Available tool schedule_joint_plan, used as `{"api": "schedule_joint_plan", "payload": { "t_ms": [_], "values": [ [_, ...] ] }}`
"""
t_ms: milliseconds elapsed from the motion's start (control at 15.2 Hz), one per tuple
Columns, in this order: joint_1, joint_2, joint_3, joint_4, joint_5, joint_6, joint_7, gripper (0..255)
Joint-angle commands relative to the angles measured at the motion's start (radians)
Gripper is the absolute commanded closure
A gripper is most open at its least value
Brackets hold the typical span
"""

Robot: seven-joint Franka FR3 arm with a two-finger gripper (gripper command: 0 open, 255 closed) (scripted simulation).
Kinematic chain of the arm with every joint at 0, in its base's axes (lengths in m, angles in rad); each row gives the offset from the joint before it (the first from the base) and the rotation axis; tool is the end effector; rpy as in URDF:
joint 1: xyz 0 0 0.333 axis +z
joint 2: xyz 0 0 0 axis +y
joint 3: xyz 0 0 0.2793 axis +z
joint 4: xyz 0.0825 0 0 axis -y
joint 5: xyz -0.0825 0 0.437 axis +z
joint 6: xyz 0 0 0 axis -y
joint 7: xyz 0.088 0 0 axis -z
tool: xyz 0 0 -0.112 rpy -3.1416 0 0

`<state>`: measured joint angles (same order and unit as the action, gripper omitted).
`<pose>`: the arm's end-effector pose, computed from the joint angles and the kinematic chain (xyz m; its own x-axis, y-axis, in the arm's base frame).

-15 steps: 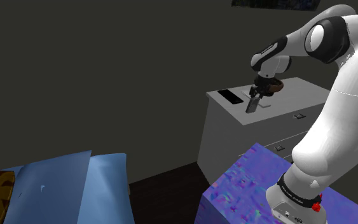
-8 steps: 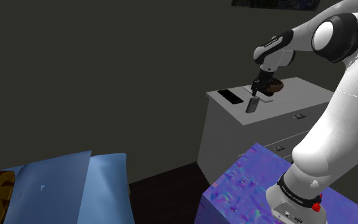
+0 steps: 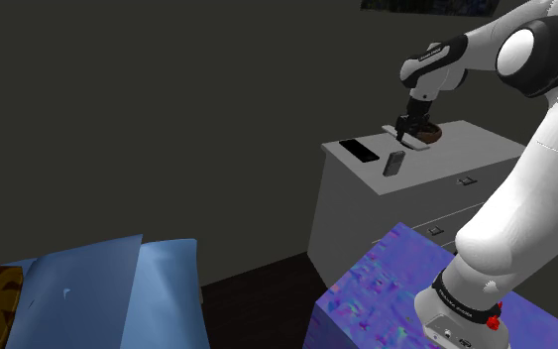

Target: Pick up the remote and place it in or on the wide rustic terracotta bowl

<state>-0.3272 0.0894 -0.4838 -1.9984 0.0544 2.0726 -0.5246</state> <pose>0.4264 -0.4417 0.3524 0.9520 -0.3061 -0.0009 -0.3061 -0.9520 -0.0075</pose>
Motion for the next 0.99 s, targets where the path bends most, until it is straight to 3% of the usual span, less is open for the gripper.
{"api": "schedule_joint_plan", "payload": {
  "t_ms": [0, 924],
  "values": [
    [0.001, -0.008, 0.0, 0.018, -0.005, -0.026, 0.004, 255],
    [0.005, -0.054, 0.0, 0.159, -0.031, -0.206, 0.023, 255]
  ]
}}
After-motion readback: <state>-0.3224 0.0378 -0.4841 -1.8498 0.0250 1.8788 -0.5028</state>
